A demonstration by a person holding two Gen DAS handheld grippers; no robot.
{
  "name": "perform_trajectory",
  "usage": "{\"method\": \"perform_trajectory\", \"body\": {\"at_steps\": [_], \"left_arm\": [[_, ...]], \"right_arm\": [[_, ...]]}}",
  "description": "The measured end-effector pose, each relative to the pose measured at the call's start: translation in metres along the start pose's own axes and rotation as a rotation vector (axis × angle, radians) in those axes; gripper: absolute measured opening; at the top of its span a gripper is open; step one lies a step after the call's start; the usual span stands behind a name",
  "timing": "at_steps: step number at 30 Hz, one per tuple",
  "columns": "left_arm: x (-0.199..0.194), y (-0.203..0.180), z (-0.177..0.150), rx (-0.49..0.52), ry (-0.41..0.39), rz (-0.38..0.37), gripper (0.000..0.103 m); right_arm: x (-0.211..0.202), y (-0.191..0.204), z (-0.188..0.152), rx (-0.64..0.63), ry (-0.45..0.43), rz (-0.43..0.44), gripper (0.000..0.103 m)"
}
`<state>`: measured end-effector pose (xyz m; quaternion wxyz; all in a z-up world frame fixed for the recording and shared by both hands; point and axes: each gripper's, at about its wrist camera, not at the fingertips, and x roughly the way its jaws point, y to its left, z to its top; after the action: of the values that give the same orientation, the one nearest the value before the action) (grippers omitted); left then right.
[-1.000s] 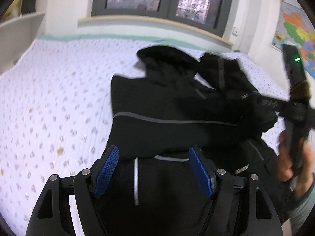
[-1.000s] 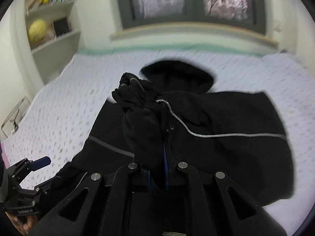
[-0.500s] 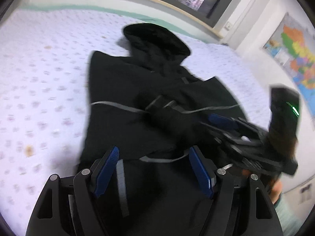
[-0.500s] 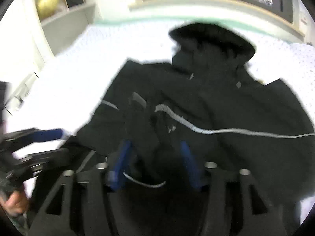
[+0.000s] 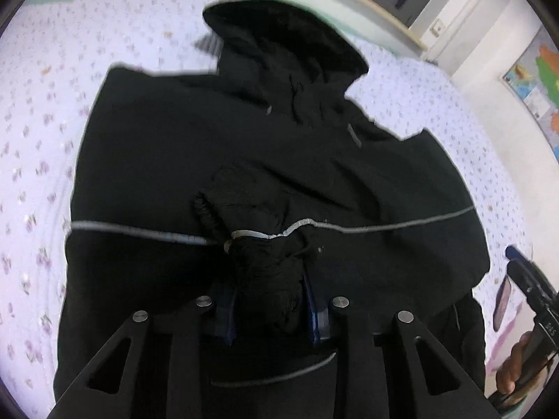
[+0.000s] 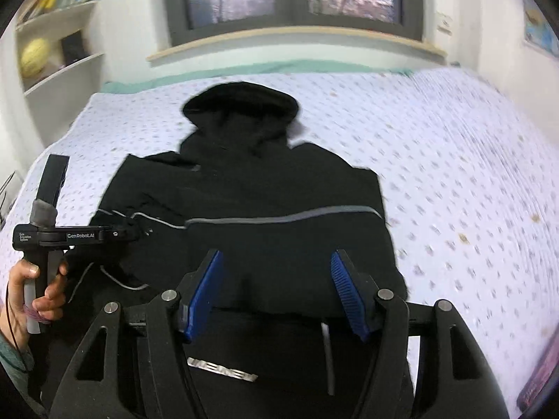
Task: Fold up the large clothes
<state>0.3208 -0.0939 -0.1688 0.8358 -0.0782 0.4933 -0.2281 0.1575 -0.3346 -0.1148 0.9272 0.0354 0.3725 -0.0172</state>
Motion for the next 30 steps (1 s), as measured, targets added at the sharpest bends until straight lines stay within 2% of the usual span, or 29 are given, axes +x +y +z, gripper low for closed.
{"method": "perform_trajectory", "body": {"at_steps": [3, 6, 7, 9, 13, 15, 18, 21, 22, 23, 24, 26, 28, 30], "left_arm": [[-0.036, 0.001, 0.006, 0.011, -0.118, -0.018, 0.029], [-0.081, 0.027, 0.015, -0.018, -0.216, -0.029, 0.029], [-0.088, 0.037, 0.015, -0.029, -0.216, -0.032, 0.029], [-0.087, 0.059, 0.013, -0.057, -0.186, -0.023, 0.029], [-0.039, 0.099, -0.010, -0.120, 0.004, -0.015, 0.030], [-0.033, 0.105, -0.021, -0.116, -0.019, -0.042, 0.031], [-0.049, 0.095, -0.021, -0.061, -0.056, -0.015, 0.034], [-0.081, 0.075, -0.018, 0.043, -0.137, 0.111, 0.043], [-0.097, 0.063, -0.017, 0.087, -0.195, 0.164, 0.050], [-0.105, 0.059, -0.015, 0.105, -0.222, 0.173, 0.059], [-0.114, 0.048, -0.012, 0.127, -0.255, 0.168, 0.061], [-0.114, 0.032, -0.006, 0.158, -0.248, 0.150, 0.061], [-0.096, 0.014, 0.001, 0.190, -0.221, 0.154, 0.061], [-0.060, 0.011, 0.006, 0.191, -0.159, 0.168, 0.061]], "right_arm": [[0.003, -0.014, 0.000, 0.023, 0.011, -0.011, 0.067], [0.013, -0.019, 0.008, 0.032, 0.019, -0.015, 0.070], [0.018, -0.019, 0.011, 0.034, 0.021, -0.011, 0.075], [0.036, -0.017, 0.014, 0.040, 0.045, -0.025, 0.077], [0.098, -0.009, 0.003, 0.053, 0.167, -0.038, 0.079], [0.125, -0.002, -0.011, 0.004, 0.216, -0.105, 0.081], [0.127, 0.002, -0.015, -0.024, 0.213, -0.131, 0.081], [0.114, -0.003, -0.003, 0.005, 0.232, -0.088, 0.081], [0.106, -0.005, 0.005, 0.029, 0.207, -0.053, 0.081], [0.099, -0.007, 0.014, 0.054, 0.173, -0.020, 0.081], [0.092, -0.009, 0.025, 0.081, 0.135, 0.000, 0.081], [0.089, -0.008, 0.040, 0.110, 0.099, -0.012, 0.081], [0.100, -0.002, 0.052, 0.119, 0.097, -0.035, 0.081], [0.117, 0.004, 0.051, 0.103, 0.117, -0.066, 0.081]]}}
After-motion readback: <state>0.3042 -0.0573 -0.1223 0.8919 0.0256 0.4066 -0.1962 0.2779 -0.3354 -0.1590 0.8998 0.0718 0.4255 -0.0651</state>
